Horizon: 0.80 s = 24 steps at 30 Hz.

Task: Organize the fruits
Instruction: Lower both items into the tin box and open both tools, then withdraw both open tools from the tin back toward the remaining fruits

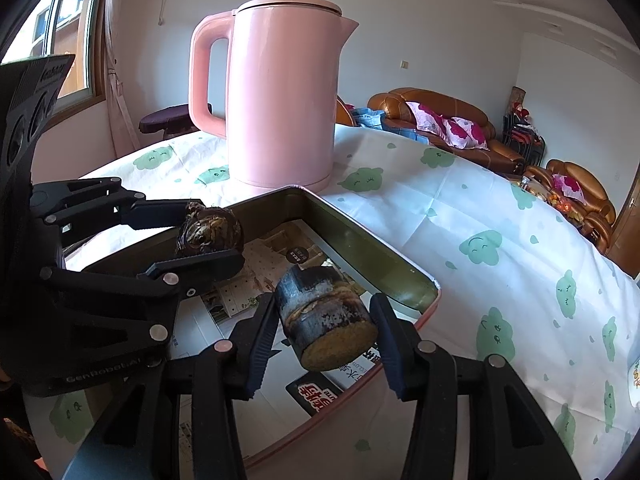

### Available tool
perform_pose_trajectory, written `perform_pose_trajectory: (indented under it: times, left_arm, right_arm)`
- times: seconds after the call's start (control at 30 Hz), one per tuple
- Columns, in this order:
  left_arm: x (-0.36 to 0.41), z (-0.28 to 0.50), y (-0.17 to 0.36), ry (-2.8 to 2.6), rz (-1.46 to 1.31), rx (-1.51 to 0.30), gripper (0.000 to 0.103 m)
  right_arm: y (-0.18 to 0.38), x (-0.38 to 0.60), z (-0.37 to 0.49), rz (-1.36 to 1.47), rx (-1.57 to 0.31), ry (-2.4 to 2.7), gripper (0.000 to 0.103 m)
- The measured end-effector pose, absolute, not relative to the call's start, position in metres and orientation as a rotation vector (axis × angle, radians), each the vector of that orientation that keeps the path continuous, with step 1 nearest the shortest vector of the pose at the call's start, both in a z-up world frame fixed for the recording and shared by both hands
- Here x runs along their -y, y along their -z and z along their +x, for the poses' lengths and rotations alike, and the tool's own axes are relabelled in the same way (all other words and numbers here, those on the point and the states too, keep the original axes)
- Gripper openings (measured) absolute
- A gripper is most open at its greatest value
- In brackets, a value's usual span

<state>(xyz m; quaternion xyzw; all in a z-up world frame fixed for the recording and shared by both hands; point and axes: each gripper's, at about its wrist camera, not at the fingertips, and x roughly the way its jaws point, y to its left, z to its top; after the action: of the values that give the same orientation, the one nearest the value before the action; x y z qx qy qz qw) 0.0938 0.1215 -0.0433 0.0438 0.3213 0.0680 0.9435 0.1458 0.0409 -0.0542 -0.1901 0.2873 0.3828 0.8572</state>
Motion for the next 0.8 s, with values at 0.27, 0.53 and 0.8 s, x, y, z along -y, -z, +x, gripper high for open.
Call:
perform_pose_trajectory:
  times: [0.27,0.53,0.8]
  left_arm:
    - [-0.124,0.086,0.036,-0.150,0.082,-0.626,0.050]
    - [-0.127,0.052,0.010,-0.182,0.010,-0.506,0.071]
    - [-0.080,0.025,-0.008,-0.078,-0.004,-0.423,0.089]
  right_arm:
    - [0.051,-0.039,0.142,-0.392,-0.586,-0.803,0.060]
    - [0.027,-0.018,0.127,-0.317,-0.540,-0.799,0.067]
    - [0.013,0.045,0.103,-0.292,-0.509,-0.683,0.067]
